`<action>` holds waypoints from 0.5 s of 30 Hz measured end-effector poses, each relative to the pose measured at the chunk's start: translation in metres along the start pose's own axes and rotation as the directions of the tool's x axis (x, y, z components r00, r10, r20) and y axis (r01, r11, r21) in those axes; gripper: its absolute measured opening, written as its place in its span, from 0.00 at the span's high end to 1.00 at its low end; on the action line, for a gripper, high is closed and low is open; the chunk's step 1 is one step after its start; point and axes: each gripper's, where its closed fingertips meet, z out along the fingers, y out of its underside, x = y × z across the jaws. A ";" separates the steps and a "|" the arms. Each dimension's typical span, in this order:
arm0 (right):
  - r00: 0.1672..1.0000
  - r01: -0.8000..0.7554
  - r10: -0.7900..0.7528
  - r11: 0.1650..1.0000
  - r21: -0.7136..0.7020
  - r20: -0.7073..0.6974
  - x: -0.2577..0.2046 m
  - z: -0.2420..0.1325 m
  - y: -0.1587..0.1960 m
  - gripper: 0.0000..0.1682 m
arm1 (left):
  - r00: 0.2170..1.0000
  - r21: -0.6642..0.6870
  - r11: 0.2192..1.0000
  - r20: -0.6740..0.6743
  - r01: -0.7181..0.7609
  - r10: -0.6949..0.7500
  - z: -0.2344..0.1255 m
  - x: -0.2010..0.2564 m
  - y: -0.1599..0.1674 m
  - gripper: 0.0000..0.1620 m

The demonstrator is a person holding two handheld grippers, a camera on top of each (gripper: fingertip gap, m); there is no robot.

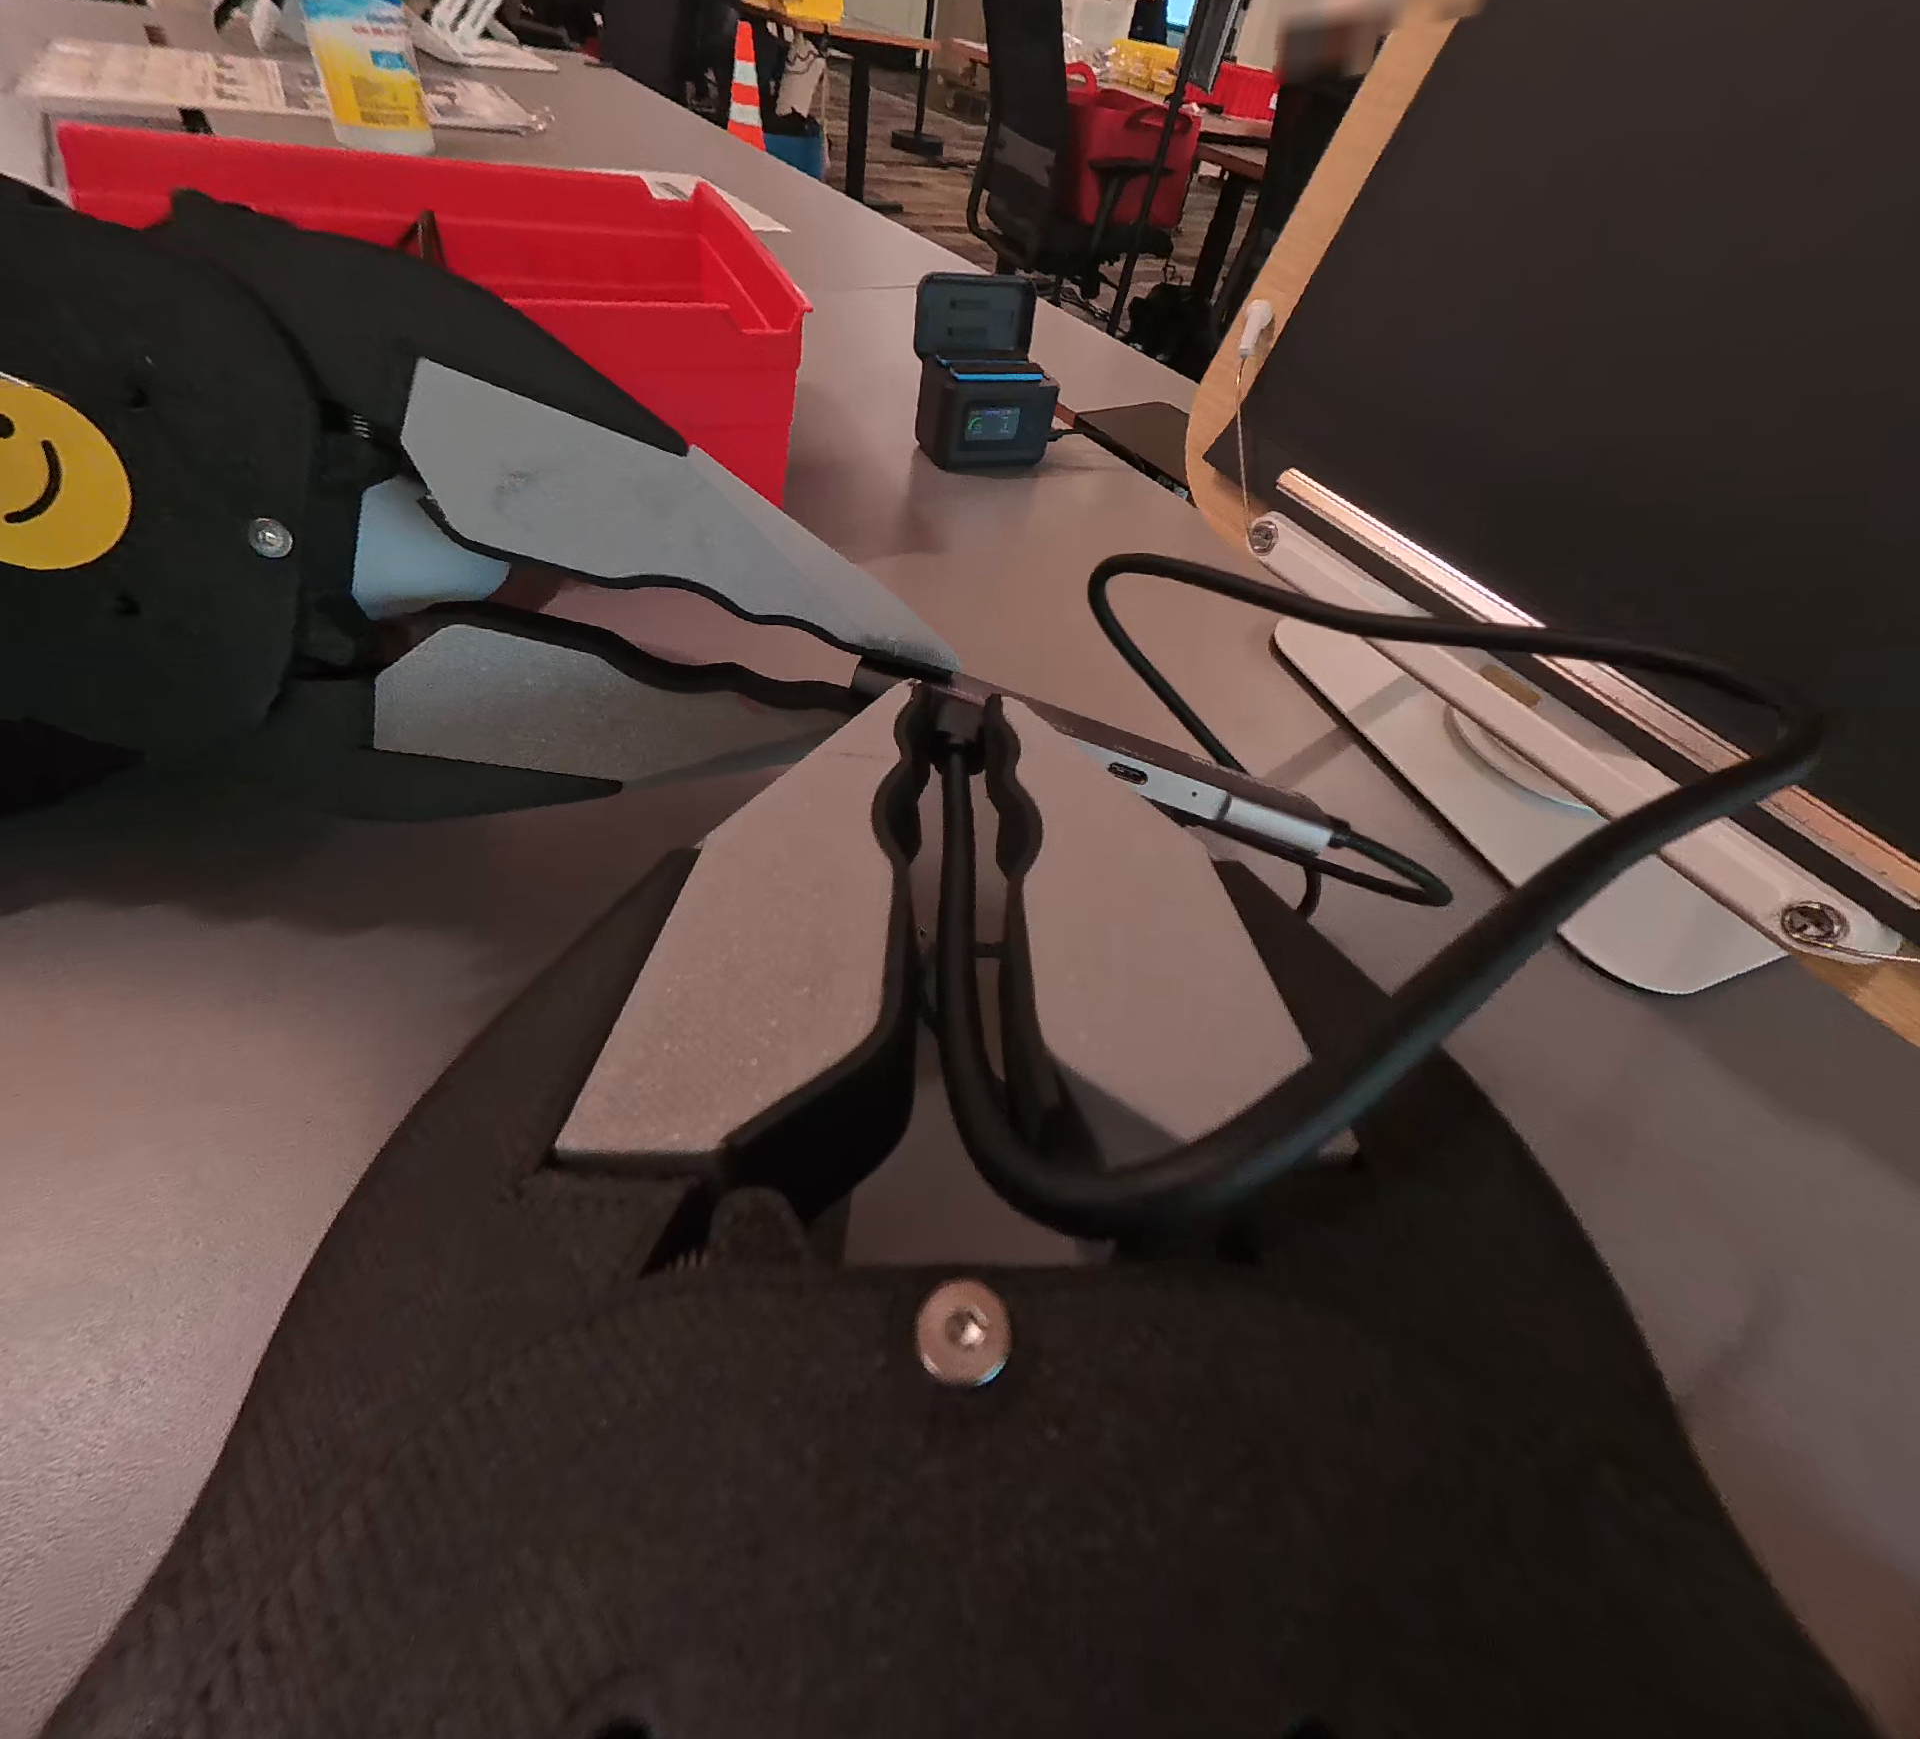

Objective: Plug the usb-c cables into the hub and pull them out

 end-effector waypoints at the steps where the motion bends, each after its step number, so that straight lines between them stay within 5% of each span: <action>1: 1.000 -0.019 0.019 1.000 0.011 0.011 0.000 0.000 -0.001 0.95 | 1.000 0.007 1.000 0.001 0.004 -0.004 -0.001 -0.001 -0.001 0.96; 9: 0.992 -0.108 0.101 0.989 0.098 0.076 0.003 -0.002 -0.013 0.98 | 0.989 0.066 0.992 -0.103 0.111 -0.103 0.002 0.002 -0.003 0.95; 15: 0.992 -0.123 0.115 0.980 0.159 0.054 0.020 -0.020 -0.027 0.87 | 0.828 0.036 0.878 -0.354 0.477 -0.435 0.002 0.010 0.014 0.96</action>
